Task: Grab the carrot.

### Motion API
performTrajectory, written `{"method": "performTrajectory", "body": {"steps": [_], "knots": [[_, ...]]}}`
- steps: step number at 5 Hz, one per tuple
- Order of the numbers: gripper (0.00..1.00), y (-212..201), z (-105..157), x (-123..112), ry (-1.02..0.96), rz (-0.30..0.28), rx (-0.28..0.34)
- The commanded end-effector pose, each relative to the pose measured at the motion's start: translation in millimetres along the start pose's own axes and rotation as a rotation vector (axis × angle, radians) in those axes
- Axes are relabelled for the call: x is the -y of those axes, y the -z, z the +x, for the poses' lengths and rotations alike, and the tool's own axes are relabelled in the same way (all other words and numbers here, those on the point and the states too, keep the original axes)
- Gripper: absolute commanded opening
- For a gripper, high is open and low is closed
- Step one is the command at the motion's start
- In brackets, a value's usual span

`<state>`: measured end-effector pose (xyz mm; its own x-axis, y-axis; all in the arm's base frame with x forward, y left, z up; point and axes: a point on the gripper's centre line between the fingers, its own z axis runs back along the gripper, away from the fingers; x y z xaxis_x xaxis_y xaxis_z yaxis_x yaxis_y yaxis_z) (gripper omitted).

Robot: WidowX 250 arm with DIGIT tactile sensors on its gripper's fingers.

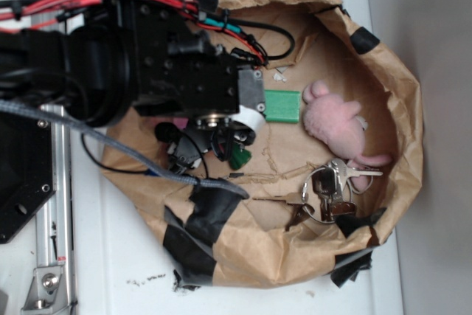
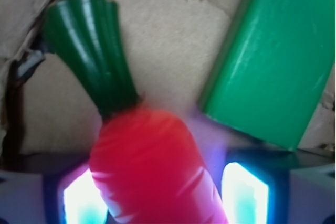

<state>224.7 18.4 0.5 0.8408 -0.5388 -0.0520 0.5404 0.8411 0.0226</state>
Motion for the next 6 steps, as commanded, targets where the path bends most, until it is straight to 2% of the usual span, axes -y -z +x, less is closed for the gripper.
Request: {"method": "performTrajectory", "body": {"steps": [1, 2, 3, 4, 5, 6], "knots": [[0.0, -18.8, 16.2, -19.3, -0.096, -0.042, 0.03], [0.0, -57.9, 18.0, -38.1, -0.174, -0.06, 0.113], [0.0, -97.7, 11.0, -38.1, -0.223, -0.096, 0.211], [0.0, -144.4, 4.6, -24.0, -0.235, -0.119, 0.268], [0.0, -159.6, 8.2, -14.5, -0.369, -0.124, 0.307], [0.0, -153.4, 17.9, -14.2, -0.506, -0.062, 0.347]]}}
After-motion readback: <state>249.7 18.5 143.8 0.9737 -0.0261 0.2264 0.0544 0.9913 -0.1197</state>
